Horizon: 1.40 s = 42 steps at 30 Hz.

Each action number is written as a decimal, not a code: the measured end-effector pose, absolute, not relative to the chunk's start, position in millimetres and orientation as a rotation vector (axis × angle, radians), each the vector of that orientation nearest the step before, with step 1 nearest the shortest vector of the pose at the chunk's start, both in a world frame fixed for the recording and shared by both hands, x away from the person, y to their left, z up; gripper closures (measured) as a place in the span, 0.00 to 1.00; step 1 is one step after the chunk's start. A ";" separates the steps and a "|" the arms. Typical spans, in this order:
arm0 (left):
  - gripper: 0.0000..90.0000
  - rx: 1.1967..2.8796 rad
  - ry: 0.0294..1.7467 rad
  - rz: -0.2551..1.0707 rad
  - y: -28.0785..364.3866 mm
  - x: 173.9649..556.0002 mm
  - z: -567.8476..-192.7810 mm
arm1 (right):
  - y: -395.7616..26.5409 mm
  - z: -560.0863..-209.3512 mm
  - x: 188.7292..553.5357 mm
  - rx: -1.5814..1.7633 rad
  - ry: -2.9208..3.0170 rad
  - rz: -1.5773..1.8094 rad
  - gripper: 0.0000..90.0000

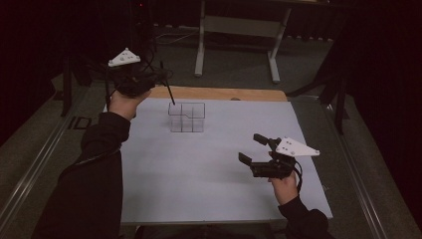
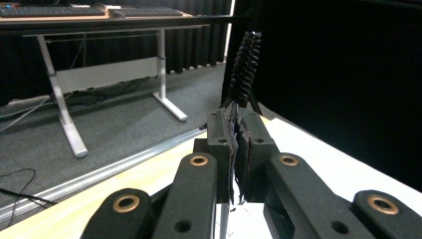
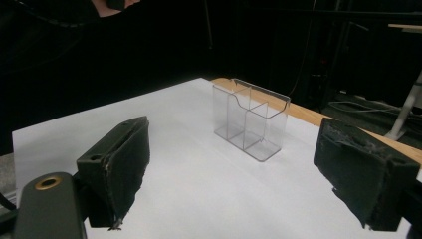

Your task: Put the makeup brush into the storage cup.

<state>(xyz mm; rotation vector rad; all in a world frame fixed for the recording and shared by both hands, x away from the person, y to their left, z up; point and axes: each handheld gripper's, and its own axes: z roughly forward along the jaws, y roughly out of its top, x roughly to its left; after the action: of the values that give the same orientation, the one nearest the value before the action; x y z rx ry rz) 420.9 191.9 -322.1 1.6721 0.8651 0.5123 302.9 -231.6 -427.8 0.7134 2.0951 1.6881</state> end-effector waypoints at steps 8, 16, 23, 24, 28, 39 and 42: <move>0.96 1.658 0.905 0.549 186.4 437.0 -342.1 | -230.4 -428.1 302.2 0.703 2.100 1.692 0.16; 0.96 1.653 0.959 0.586 184.4 448.8 -364.8 | -229.6 -429.1 302.0 0.701 2.110 1.684 0.16; 0.96 1.644 0.987 0.594 182.3 453.1 -380.8 | -229.2 -430.4 302.0 0.702 2.119 1.673 0.16; 0.96 1.640 0.989 0.599 181.9 453.5 -383.0 | -229.1 -430.4 302.0 0.700 2.119 1.672 0.16; 0.96 1.651 0.999 0.598 179.6 456.2 -392.0 | -228.4 -430.4 301.5 0.695 2.122 1.670 0.16; 0.96 1.662 1.033 0.590 176.1 459.3 -412.8 | -227.7 -430.8 301.5 0.695 2.128 1.670 0.16; 0.96 1.671 1.043 0.583 174.0 459.9 -417.9 | -227.7 -430.6 301.2 0.692 2.128 1.670 0.16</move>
<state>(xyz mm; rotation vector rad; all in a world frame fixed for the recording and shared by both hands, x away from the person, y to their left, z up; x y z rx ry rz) 459.9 174.0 -417.9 1.6712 1.0428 0.5832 301.2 -227.7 -430.6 0.6920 2.1280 1.6701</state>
